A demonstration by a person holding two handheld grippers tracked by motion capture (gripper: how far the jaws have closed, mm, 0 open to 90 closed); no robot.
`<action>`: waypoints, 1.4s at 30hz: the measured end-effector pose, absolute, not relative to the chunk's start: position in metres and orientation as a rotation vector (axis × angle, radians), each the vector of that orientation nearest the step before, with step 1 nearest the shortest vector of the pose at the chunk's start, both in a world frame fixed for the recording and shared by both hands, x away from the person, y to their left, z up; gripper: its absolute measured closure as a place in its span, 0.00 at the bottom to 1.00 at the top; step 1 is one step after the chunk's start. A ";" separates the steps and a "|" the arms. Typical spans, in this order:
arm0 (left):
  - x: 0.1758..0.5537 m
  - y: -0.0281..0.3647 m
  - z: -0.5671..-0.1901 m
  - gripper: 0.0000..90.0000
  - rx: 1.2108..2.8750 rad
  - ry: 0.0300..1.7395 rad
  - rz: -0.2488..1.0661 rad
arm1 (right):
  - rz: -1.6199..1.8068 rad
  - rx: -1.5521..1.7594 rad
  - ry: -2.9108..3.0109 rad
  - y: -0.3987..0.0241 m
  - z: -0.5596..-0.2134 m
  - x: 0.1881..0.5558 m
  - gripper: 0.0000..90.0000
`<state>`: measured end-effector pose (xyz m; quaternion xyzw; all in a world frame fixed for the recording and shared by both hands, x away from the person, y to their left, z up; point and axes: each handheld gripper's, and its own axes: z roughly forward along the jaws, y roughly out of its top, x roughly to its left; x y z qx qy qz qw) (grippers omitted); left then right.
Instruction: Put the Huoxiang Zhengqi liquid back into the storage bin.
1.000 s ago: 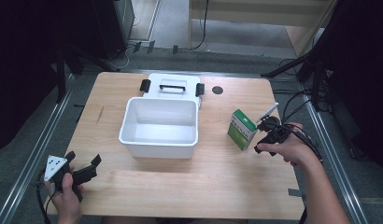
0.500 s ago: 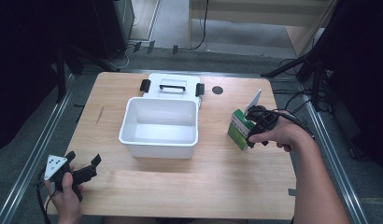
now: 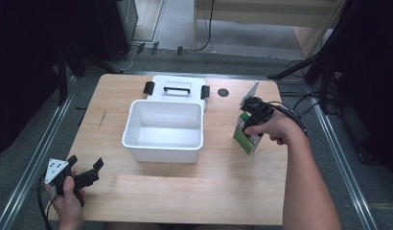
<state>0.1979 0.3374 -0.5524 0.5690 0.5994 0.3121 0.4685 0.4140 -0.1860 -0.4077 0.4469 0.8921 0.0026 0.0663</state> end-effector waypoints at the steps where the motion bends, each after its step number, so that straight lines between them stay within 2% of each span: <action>1: 0.198 0.337 -0.552 0.00 1.395 1.470 0.765 | 0.014 1.347 2.698 -0.185 -0.408 0.415 0.44; 5: 0.198 0.338 -0.552 0.00 1.395 1.470 0.762 | 0.034 1.358 2.738 -0.181 -0.408 0.420 0.57; 6: 0.198 0.338 -0.552 0.00 1.395 1.471 0.762 | 0.050 1.350 2.746 -0.180 -0.408 0.422 0.63; 11: 0.198 0.338 -0.552 0.00 1.396 1.471 0.761 | 0.041 1.333 2.758 -0.177 -0.406 0.424 0.71; 18: 0.198 0.338 -0.552 0.00 1.398 1.469 0.761 | 0.049 1.105 2.856 -0.171 -0.399 0.417 0.72; 25: 0.199 0.337 -0.552 0.00 1.402 1.469 0.763 | 0.045 0.804 2.924 -0.151 -0.371 0.404 0.72; 42: 0.198 0.338 -0.552 0.00 1.399 1.472 0.757 | 0.112 0.555 2.976 -0.114 -0.304 0.396 0.72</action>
